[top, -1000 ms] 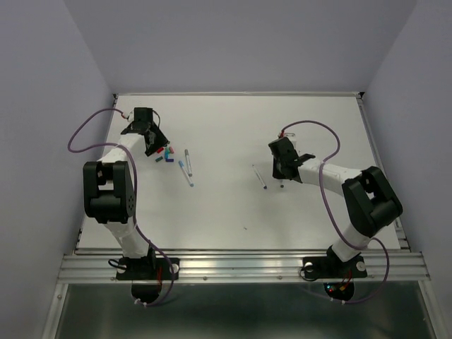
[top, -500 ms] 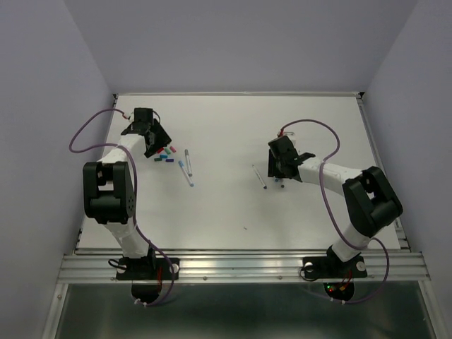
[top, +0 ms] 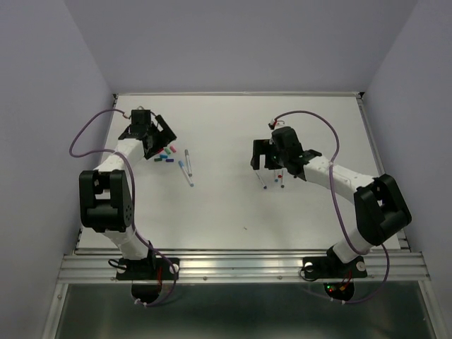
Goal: Open the pen caps
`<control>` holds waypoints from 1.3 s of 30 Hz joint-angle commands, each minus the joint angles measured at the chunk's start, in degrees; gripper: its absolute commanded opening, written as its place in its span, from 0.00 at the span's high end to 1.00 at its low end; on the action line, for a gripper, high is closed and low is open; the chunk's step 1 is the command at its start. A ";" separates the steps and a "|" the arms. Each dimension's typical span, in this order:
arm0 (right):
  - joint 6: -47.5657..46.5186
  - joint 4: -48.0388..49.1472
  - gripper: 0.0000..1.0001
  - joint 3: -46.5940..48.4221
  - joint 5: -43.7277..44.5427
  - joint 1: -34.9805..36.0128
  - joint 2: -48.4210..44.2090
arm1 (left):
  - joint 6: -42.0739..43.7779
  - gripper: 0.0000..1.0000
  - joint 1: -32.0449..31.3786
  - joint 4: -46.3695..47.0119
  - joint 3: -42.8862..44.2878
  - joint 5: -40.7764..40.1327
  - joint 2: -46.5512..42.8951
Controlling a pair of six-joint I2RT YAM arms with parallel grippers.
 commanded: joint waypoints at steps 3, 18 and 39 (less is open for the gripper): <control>-0.94 4.47 0.00 2.25 -5.15 0.23 -0.17 | -4.56 0.01 -3.36 2.44 -4.05 -1.36 -6.61; -1.11 4.55 0.00 0.85 -1.55 0.23 -1.84 | -12.66 0.23 -8.30 -0.46 -8.80 -11.13 -4.52; -1.55 4.38 0.00 -0.21 2.93 0.23 -2.55 | -12.31 0.48 -11.64 -3.18 -3.88 -14.91 4.27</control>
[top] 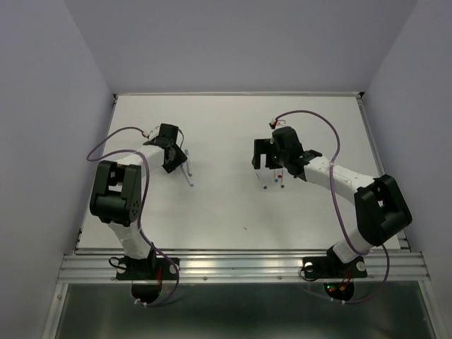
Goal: Open the pen caps
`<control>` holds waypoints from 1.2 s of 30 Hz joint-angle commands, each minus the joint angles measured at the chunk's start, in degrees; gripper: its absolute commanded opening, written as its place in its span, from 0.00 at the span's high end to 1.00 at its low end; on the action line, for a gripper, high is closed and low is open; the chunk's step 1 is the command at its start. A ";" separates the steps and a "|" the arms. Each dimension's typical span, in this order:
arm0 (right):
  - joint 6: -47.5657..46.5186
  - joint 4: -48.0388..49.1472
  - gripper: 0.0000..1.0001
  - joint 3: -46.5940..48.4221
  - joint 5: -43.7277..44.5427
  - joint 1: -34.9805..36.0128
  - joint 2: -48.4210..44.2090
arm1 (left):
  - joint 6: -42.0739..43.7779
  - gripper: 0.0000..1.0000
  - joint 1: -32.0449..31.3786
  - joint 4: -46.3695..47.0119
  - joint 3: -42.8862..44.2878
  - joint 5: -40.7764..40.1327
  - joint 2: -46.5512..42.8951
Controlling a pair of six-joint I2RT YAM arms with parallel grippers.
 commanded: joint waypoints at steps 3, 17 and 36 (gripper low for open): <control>-1.01 2.89 0.00 0.03 2.21 0.19 -2.15 | -0.13 0.48 -1.78 -2.29 3.09 -3.83 1.54; -1.27 2.71 0.00 -0.67 2.39 0.19 -3.47 | 0.57 0.77 -2.84 -3.61 4.06 -6.56 3.48; -4.88 17.57 0.00 -6.22 -25.99 0.72 -11.64 | 4.17 1.00 -6.88 -3.35 4.85 -2.78 -15.05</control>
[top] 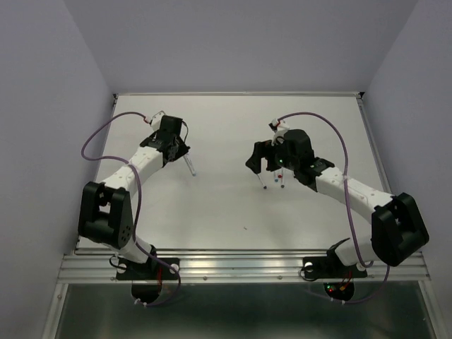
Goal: Open the pen caps
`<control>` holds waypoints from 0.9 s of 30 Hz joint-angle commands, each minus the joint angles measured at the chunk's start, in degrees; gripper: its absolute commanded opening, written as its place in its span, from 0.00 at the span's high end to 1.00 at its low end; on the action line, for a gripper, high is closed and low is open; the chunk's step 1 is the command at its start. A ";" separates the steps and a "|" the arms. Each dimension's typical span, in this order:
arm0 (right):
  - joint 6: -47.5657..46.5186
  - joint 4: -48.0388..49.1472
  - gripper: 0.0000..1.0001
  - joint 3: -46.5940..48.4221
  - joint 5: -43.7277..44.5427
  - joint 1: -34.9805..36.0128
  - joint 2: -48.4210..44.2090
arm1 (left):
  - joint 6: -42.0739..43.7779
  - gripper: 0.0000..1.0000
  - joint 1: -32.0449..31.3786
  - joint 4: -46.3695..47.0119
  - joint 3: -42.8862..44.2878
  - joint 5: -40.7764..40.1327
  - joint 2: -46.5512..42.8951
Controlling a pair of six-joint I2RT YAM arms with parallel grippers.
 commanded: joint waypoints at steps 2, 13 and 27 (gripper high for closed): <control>-1.20 9.22 0.00 2.23 -14.71 1.17 -0.82 | 0.59 1.00 -3.91 2.91 2.38 2.19 -7.64; 7.06 15.28 0.00 13.57 -14.74 7.06 11.91 | -1.96 1.00 -12.53 9.95 7.48 1.49 -8.26; 10.84 19.15 0.54 17.88 -12.09 8.83 17.29 | -3.72 1.00 -15.00 12.85 7.04 2.36 -7.91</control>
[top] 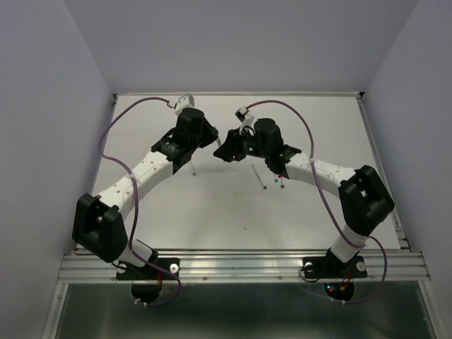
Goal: Open the pen caps
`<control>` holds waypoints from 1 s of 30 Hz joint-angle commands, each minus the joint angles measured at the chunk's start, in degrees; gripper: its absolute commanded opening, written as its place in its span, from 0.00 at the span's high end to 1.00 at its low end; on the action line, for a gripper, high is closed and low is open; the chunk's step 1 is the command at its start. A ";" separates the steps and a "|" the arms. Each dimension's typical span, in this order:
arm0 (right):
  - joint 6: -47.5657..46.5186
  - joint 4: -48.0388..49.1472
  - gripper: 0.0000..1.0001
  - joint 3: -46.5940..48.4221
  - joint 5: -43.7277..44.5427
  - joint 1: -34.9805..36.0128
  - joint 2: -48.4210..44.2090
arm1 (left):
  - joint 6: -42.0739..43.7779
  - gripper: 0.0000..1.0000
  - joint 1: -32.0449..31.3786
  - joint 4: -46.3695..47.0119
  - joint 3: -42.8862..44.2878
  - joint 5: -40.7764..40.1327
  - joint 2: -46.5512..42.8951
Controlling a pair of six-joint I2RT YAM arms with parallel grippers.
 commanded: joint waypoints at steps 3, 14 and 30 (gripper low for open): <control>2.18 4.86 0.58 3.15 0.67 0.61 1.38 | -1.10 1.00 -0.64 3.80 1.56 1.32 -0.45; 1.75 4.60 0.99 -0.35 -3.71 0.61 -0.55 | 0.56 1.00 -0.55 6.96 1.20 -6.13 0.95; 1.84 3.11 0.99 -17.77 -1.28 1.22 -15.75 | 1.88 1.00 11.75 6.18 7.45 -8.17 6.05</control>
